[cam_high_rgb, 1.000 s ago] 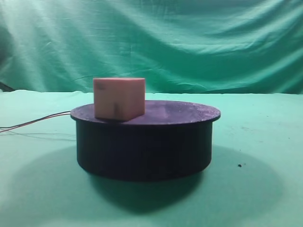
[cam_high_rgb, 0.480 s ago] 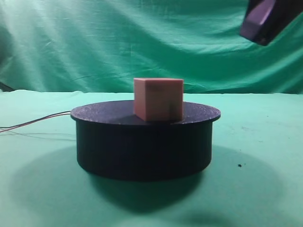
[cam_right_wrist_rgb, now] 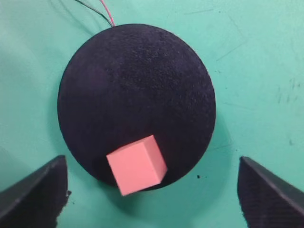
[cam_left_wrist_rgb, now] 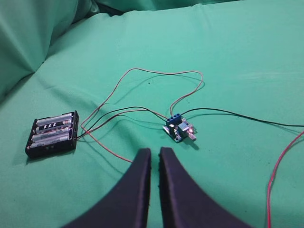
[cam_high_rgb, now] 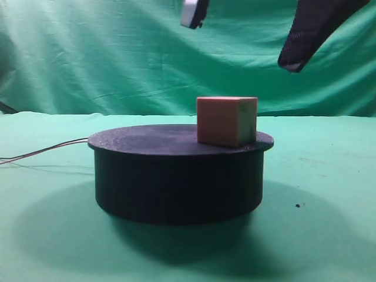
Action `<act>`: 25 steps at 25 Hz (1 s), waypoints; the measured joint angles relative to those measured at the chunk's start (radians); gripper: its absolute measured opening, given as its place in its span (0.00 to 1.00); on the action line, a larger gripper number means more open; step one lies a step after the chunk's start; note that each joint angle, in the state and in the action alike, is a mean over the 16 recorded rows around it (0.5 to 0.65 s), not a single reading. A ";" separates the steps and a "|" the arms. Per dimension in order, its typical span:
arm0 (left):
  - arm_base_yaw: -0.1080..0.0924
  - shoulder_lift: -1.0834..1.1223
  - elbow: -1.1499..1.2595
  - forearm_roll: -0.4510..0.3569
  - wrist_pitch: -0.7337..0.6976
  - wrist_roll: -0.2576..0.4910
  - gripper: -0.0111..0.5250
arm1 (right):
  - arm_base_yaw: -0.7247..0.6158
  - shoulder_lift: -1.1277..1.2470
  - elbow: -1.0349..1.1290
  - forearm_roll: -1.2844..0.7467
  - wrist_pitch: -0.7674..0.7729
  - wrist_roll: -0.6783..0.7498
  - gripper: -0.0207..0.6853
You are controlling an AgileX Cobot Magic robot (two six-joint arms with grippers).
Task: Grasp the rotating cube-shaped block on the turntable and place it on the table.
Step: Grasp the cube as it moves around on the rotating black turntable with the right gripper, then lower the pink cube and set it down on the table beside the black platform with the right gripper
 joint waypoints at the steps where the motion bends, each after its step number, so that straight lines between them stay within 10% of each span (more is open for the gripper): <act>1: 0.000 0.000 0.000 0.000 0.000 0.000 0.02 | 0.000 0.009 0.000 -0.003 -0.005 -0.001 0.76; 13: 0.000 0.000 0.000 0.000 0.000 0.000 0.02 | 0.000 -0.013 -0.049 -0.187 0.004 0.081 0.38; 25: 0.000 0.000 0.000 0.000 0.000 0.000 0.02 | -0.028 -0.121 0.121 -0.381 -0.003 0.266 0.36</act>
